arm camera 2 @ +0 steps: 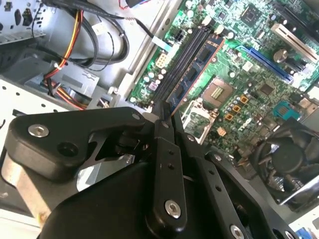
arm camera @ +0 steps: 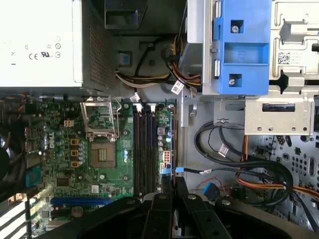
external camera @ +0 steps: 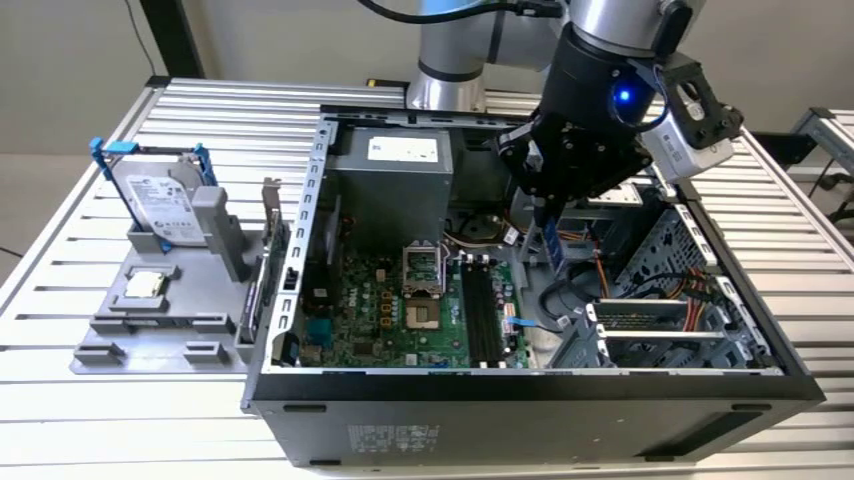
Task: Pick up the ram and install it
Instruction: 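Insert the ram into the slot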
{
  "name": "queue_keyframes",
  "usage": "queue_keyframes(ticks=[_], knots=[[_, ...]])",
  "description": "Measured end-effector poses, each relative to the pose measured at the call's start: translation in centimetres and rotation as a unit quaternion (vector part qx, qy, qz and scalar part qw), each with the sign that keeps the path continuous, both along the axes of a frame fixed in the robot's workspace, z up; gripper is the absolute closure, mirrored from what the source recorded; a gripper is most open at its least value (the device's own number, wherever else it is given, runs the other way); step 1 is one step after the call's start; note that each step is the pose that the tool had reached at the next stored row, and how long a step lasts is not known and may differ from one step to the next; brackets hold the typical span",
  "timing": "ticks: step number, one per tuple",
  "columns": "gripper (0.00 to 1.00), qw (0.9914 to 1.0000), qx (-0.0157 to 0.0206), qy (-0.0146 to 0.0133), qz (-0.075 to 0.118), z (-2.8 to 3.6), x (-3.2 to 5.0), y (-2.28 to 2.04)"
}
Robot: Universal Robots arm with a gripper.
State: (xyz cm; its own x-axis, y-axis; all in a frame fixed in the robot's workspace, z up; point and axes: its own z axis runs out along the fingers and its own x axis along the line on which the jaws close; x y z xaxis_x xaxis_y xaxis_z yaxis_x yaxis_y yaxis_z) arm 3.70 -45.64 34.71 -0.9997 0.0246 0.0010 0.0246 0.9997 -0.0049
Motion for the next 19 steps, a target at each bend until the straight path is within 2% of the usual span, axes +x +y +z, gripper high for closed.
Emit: queue_keyframes(ticks=[4, 9, 19], knots=[[1.0, 1.0, 0.0001, 0.0, 0.0, -0.19, 0.0, 0.0], [1.0, 1.0, 0.0, 0.0, 0.0, -1.05, 0.0, -0.01], [1.0, 1.0, 0.0, 0.0, 0.0, -2.23, 0.0, -0.2]])
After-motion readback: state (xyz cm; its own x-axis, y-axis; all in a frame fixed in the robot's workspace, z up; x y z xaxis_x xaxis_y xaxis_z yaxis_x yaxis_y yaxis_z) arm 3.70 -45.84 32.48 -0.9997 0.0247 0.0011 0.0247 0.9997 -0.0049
